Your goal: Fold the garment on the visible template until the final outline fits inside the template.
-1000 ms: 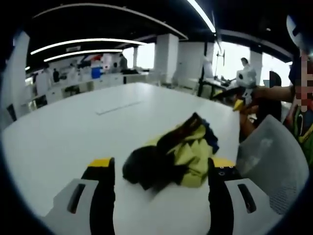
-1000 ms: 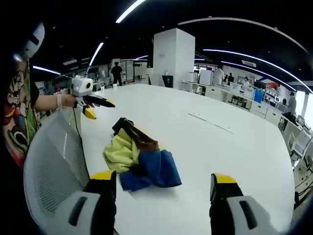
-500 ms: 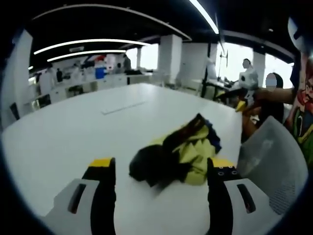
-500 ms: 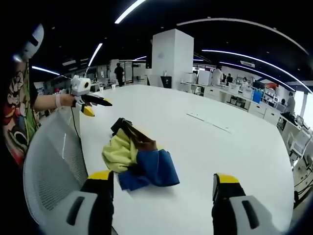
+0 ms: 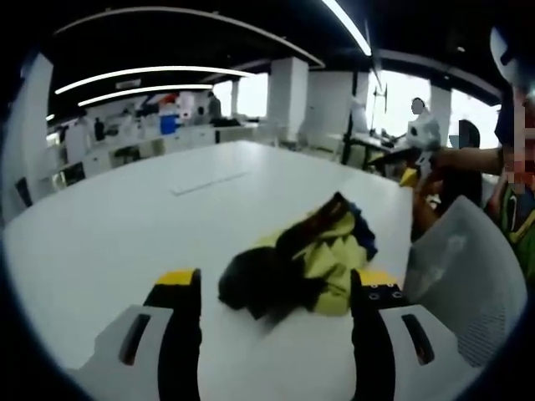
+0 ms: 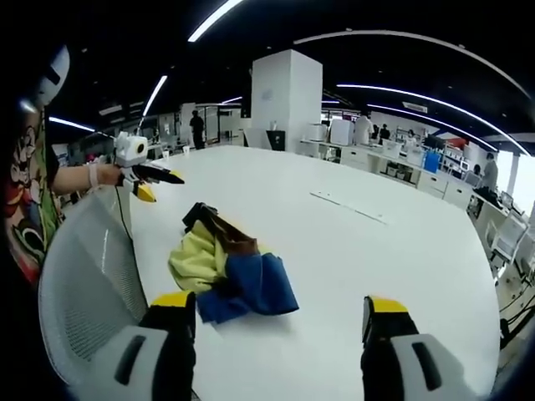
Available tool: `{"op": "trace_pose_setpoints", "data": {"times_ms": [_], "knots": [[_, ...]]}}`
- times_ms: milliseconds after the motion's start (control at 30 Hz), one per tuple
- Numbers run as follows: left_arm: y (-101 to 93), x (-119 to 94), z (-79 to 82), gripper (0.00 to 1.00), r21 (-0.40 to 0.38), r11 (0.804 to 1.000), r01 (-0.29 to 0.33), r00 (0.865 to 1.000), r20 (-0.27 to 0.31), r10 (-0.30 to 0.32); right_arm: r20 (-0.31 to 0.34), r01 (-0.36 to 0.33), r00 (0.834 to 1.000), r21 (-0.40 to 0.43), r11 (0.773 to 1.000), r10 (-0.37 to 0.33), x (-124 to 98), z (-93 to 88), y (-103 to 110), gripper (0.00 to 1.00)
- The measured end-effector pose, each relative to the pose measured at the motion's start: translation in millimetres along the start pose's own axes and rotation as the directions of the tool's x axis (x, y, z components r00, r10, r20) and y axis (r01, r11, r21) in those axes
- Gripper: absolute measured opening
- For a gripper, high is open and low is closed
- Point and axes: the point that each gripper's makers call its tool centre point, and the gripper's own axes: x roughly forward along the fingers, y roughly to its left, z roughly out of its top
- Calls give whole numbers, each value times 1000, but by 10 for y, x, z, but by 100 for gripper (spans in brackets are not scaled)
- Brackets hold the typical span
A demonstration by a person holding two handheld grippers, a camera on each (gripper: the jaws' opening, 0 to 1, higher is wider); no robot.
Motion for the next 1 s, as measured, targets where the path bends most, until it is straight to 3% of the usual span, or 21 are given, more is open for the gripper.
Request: {"op": "trace_pose_setpoints", "data": {"times_ms": [133, 367, 767, 833, 933, 1000], "knots": [[8, -3, 15, 66, 0, 1000, -4, 1000, 8, 4, -14, -7, 1000, -15, 1000, 7, 34, -35, 13, 80], [27, 15, 44, 58, -5, 1000, -5, 1000, 31, 5, -28, -29, 999, -15, 999, 28, 68, -29, 69, 68], [3, 144, 0, 51, 3, 1000, 12, 1000, 22, -12, -69, -60, 996, -13, 998, 59, 151, -81, 78, 53], [21, 159, -3, 47, 6, 1000, 13, 1000, 24, -13, -96, -83, 992, -5, 997, 82, 191, -109, 105, 48], [42, 192, -51, 29, 21, 1000, 21, 1000, 5, -21, -114, -110, 988, -34, 993, 106, 262, -110, 162, 35], [35, 243, -72, 26, 33, 999, 33, 999, 0, -33, -120, -140, 983, -31, 990, 136, 351, -86, 234, 29]]}}
